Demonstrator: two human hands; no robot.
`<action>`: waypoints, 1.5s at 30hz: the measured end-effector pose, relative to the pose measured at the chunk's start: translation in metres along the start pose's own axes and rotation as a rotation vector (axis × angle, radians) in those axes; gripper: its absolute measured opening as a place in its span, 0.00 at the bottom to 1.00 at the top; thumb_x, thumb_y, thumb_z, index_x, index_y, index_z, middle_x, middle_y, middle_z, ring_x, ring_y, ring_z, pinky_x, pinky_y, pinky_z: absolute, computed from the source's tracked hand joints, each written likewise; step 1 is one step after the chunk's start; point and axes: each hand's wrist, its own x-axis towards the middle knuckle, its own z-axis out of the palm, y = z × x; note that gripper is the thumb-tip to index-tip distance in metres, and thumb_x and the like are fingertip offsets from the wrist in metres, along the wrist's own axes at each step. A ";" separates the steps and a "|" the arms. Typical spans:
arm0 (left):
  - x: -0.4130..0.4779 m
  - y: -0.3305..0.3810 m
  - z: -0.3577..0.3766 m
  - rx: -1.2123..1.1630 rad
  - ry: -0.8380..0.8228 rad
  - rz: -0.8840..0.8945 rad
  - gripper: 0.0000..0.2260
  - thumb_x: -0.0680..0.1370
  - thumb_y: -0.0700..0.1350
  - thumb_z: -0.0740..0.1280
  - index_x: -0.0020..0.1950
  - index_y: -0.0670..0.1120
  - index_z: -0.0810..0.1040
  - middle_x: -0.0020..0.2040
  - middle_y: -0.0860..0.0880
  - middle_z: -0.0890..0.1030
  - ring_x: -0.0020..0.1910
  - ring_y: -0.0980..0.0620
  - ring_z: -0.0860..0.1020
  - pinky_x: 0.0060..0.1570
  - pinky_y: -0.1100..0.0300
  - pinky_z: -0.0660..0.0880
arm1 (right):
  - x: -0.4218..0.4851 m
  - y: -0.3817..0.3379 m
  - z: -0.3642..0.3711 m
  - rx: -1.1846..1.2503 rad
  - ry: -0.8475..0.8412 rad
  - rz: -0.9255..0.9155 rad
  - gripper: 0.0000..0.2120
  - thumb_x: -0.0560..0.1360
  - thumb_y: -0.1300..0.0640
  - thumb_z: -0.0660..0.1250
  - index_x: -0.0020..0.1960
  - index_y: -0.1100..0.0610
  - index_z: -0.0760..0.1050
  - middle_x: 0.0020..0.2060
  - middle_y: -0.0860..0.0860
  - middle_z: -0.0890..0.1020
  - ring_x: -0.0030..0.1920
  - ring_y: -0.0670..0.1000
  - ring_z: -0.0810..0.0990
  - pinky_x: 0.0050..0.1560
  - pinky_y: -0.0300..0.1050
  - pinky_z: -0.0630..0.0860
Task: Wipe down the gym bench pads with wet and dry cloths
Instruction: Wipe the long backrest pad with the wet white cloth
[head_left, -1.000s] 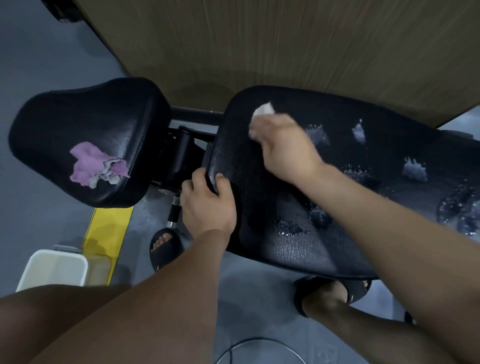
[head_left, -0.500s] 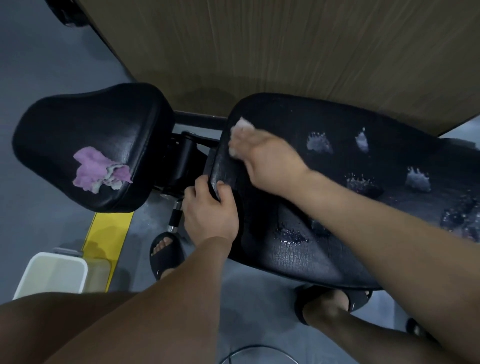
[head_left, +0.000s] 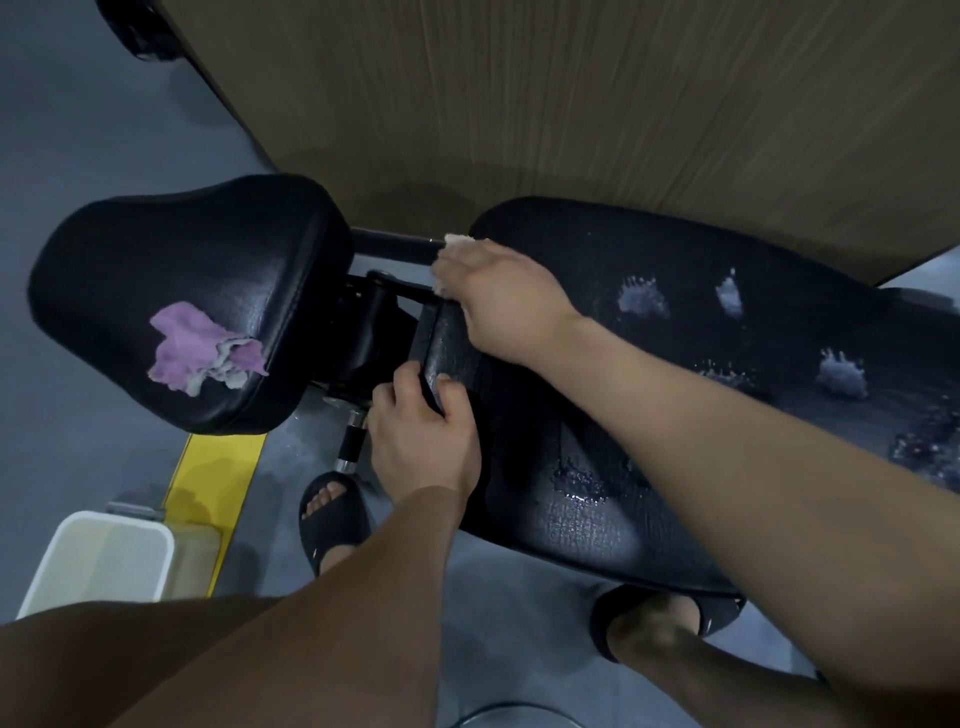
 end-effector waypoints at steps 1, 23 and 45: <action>0.000 0.000 0.000 0.000 -0.005 -0.001 0.24 0.78 0.58 0.54 0.70 0.50 0.73 0.61 0.45 0.75 0.60 0.42 0.74 0.52 0.47 0.72 | 0.009 0.010 -0.001 -0.029 0.003 0.059 0.15 0.73 0.67 0.65 0.58 0.58 0.78 0.60 0.54 0.80 0.69 0.57 0.74 0.71 0.53 0.70; -0.002 0.000 -0.004 0.001 -0.033 0.023 0.22 0.80 0.56 0.55 0.69 0.48 0.74 0.60 0.42 0.76 0.59 0.39 0.74 0.51 0.46 0.72 | -0.042 0.029 -0.023 -0.136 0.074 0.300 0.24 0.72 0.65 0.64 0.67 0.53 0.77 0.70 0.52 0.76 0.66 0.56 0.77 0.71 0.50 0.69; -0.001 0.001 -0.004 0.016 -0.034 0.010 0.20 0.82 0.53 0.57 0.70 0.47 0.74 0.63 0.41 0.75 0.61 0.38 0.73 0.52 0.45 0.71 | -0.075 0.031 -0.021 -0.114 0.266 0.564 0.18 0.68 0.66 0.60 0.54 0.60 0.80 0.52 0.58 0.83 0.50 0.62 0.80 0.55 0.49 0.75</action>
